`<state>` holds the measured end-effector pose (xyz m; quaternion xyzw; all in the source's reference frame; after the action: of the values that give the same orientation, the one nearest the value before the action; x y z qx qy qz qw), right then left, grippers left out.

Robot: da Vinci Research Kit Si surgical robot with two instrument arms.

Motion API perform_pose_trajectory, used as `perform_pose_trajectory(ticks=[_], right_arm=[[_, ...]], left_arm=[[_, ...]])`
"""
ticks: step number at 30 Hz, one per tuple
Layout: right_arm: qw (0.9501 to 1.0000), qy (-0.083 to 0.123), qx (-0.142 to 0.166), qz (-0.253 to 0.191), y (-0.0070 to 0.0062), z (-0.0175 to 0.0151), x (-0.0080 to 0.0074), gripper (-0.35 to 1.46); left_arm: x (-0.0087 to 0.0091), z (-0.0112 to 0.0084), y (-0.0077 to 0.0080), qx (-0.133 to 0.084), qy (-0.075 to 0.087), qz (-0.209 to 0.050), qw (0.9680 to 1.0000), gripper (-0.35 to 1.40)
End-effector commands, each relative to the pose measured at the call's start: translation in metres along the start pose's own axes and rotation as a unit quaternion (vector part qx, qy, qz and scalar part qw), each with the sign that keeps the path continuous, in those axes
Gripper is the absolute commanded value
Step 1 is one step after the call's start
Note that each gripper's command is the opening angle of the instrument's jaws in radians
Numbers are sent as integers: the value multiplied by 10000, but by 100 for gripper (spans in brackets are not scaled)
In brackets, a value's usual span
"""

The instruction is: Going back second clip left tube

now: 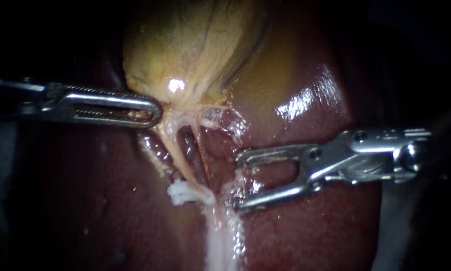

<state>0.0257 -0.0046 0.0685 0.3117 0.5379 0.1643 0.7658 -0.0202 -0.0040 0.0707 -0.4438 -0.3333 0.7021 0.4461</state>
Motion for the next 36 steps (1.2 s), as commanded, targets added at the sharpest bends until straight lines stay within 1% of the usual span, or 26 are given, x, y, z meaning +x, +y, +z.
perform_pose_trajectory(ticks=[1, 7, 12, 15, 18, 20, 24, 25, 28, 32, 36], right_arm=[[10000, 6, -45, -13, 0, -4, 2, 49], [9998, 22, -175, -106, 2, -29, 13, 49], [9997, 21, -168, -153, 3, -35, 14, 49], [9997, 20, -166, -183, 3, -36, 14, 49], [9997, 20, -165, -184, 3, -37, 13, 49], [9997, 19, -163, -184, 3, -38, 13, 49], [9997, 19, -162, -184, 3, -39, 13, 49], [9997, 19, -162, -184, 3, -39, 12, 49], [9997, 19, -162, -184, 3, -39, 12, 49], [9997, 19, -161, -185, 3, -39, 12, 49], [9997, 18, -161, -185, 3, -40, 12, 49]], left_arm=[[0, 0, 0, 1, 1, 1, 10000, -35], [0, 1, 0, 2, 2, 0, 10000, -35], [0, 2, -2, 5, 3, 1, 10000, -35], [1, 6, -6, 10, 7, 5, 10000, -35], [-1, 14, -13, 23, 14, 17, 10000, -35], [-3, 23, -19, 41, 26, 28, 10000, -35], [-7, 46, -33, 117, 38, 59, 9999, -35], [-8, 53, -38, 122, 5, 66, 9999, -35], [-9, 68, -46, 126, -29, 80, 9999, -35], [-9, 77, -52, 125, -49, 89, 9999, -35], [-9, 78, -51, 128, -47, 88, 9999, -35]])
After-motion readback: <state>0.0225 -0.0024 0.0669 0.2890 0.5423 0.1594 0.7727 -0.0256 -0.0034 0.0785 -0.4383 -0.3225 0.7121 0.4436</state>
